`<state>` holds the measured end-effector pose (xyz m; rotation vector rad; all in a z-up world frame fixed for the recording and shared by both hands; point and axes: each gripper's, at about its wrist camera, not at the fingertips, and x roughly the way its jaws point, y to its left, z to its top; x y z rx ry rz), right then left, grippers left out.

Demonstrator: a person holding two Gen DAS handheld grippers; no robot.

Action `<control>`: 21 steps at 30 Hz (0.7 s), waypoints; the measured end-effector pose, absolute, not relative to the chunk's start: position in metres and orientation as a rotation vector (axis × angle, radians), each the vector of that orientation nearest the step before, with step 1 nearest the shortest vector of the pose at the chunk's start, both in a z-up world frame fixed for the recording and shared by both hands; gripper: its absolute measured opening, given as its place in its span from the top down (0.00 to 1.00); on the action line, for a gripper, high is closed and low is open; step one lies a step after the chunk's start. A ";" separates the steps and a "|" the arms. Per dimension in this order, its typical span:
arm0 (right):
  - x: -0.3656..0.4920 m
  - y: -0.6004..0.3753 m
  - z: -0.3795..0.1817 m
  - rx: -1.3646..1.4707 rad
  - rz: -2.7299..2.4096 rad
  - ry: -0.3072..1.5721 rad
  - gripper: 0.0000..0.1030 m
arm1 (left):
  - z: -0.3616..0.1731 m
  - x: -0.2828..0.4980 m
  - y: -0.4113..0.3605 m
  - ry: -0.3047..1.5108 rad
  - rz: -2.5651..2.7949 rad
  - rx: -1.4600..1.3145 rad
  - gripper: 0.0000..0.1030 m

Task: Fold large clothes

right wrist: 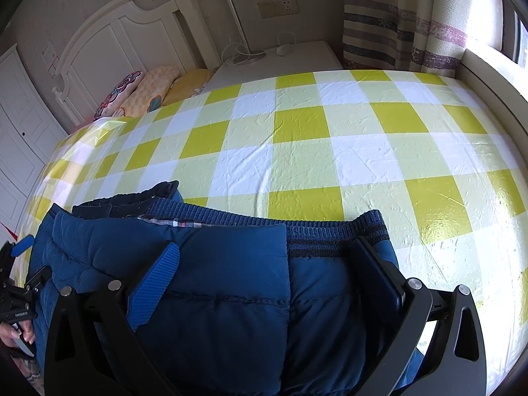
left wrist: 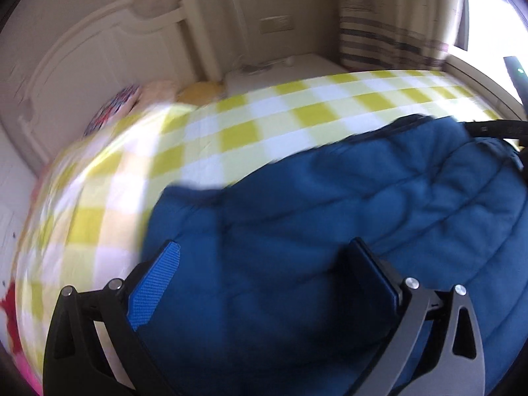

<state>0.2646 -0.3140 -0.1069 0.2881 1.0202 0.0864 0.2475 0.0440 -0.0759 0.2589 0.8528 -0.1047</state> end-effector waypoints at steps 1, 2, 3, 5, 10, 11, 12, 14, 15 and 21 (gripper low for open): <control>0.265 -0.314 -0.107 0.288 0.086 1.021 0.04 | -0.080 0.249 0.060 0.881 -0.106 0.195 0.02; 0.265 -0.314 -0.107 0.287 0.086 1.021 0.04 | -0.085 0.251 0.078 0.906 -0.137 0.090 0.02; 0.265 -0.314 -0.107 0.284 0.085 1.021 0.04 | -0.086 0.253 0.086 0.912 -0.152 0.040 0.02; 0.264 -0.313 -0.107 0.278 0.079 1.022 0.04 | -0.089 0.256 0.092 0.923 -0.159 0.004 0.02; 0.266 -0.310 -0.107 0.258 0.070 1.039 0.04 | -0.091 0.253 0.089 0.911 -0.148 0.031 0.02; 0.267 -0.309 -0.106 0.249 0.065 1.051 0.04 | -0.091 0.253 0.091 0.912 -0.152 0.021 0.02; 0.267 -0.307 -0.104 0.234 0.049 1.063 0.04 | -0.092 0.254 0.088 0.912 -0.153 0.018 0.02; 0.262 -0.295 -0.090 0.161 -0.056 1.077 0.04 | -0.092 0.254 0.089 0.909 -0.152 0.016 0.02; 0.257 -0.288 -0.081 0.143 -0.082 1.058 0.04 | -0.092 0.254 0.089 0.908 -0.150 0.017 0.02; 0.223 -0.195 -0.029 -0.009 0.190 0.924 0.04 | -0.092 0.255 0.088 0.909 -0.147 0.023 0.02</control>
